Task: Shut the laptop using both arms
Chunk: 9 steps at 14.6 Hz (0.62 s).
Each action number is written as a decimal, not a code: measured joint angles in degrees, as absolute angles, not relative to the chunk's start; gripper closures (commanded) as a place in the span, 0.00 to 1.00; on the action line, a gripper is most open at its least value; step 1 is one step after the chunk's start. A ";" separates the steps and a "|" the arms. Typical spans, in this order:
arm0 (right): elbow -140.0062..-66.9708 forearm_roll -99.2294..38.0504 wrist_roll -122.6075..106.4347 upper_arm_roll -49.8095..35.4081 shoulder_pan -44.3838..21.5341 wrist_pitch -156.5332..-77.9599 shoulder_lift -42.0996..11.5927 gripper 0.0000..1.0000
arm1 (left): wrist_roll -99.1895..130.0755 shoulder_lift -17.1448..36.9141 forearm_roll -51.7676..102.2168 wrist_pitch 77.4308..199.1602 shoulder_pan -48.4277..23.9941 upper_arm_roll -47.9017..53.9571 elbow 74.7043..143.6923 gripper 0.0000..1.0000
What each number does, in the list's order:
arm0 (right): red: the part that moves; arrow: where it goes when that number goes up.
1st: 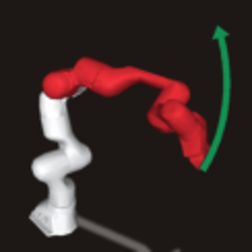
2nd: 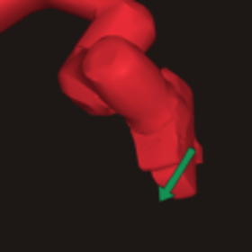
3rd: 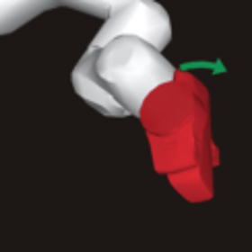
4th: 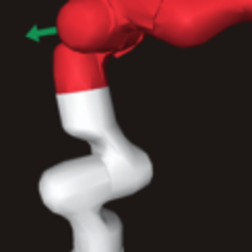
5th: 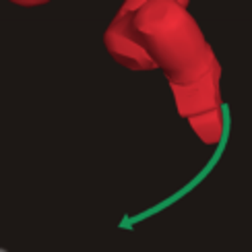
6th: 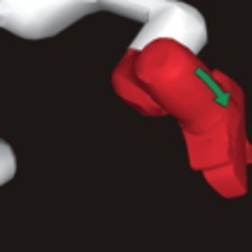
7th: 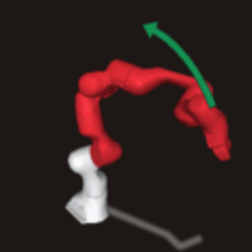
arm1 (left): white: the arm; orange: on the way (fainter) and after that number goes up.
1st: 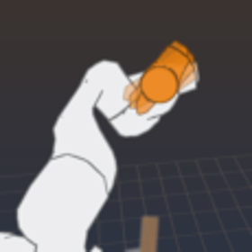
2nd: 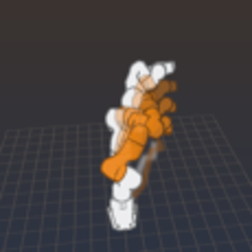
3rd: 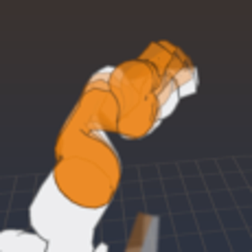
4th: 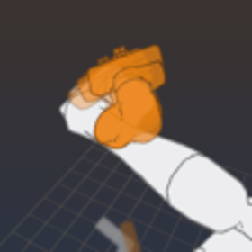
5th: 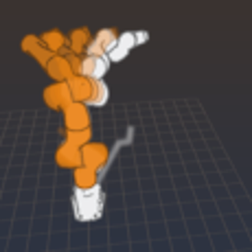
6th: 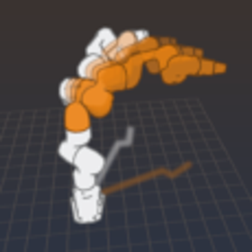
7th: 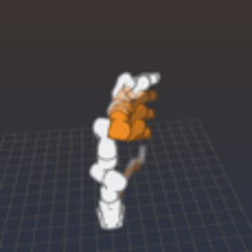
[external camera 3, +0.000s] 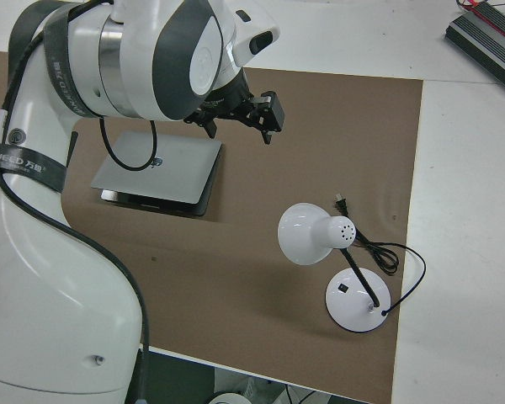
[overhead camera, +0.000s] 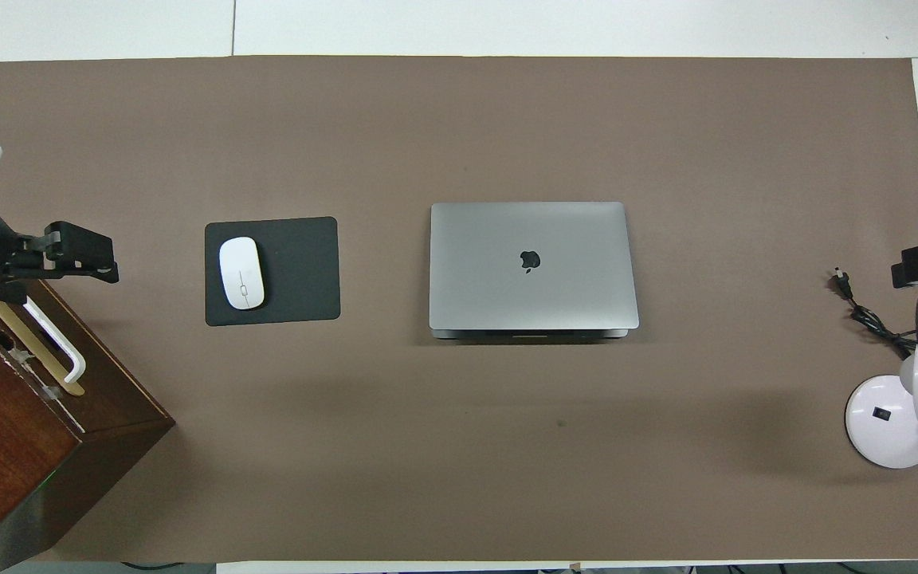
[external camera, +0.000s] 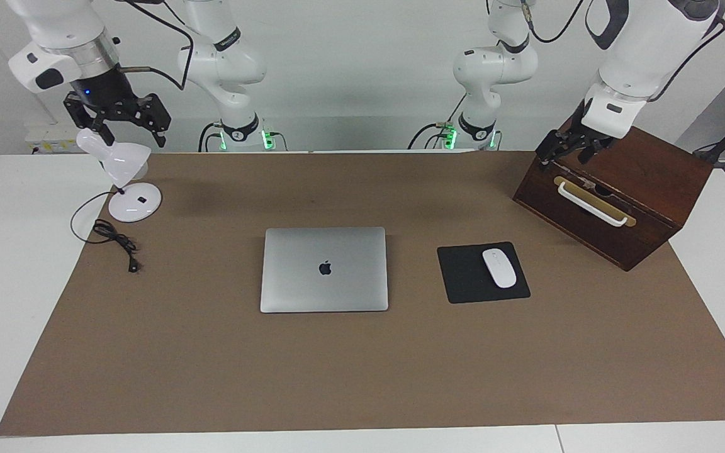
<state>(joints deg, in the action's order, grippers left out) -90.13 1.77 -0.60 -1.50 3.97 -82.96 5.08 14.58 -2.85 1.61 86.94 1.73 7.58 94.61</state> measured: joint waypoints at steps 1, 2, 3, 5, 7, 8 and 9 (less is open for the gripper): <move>-90.13 1.77 -0.60 -1.50 3.97 -82.96 5.04 0.00 | 14.09 -2.72 1.61 86.91 1.73 7.61 94.62 0.00; -90.13 1.77 -0.60 -1.50 3.97 -82.96 5.01 0.00 | 13.32 -2.69 1.61 86.84 1.76 7.84 94.61 0.00; -90.13 1.77 -0.60 -1.50 3.97 -82.96 4.96 0.00 | 12.99 -2.77 1.61 86.61 1.77 8.28 94.60 0.00; -90.14 1.77 -0.60 -1.50 3.97 -82.96 4.76 0.00 | 12.99 -3.17 1.61 85.51 1.78 9.03 94.59 0.00; -90.15 1.77 -0.60 -1.50 3.97 -82.96 4.57 0.00 | 12.99 -3.72 1.61 84.91 1.83 9.12 94.61 0.00; -90.15 1.77 -0.60 -1.50 3.99 -82.96 4.54 0.00 | 12.99 -3.83 1.61 84.45 1.89 8.99 94.71 0.00; -90.15 1.77 -0.60 -1.49 4.00 -82.96 4.54 0.00 | 12.99 -3.84 1.61 84.34 1.94 8.87 94.94 0.00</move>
<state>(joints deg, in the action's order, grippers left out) -90.15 1.77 -0.60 -1.49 4.00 -82.96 4.54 12.99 -3.84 1.61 84.34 1.94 8.87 94.94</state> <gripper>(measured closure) 0.000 0.000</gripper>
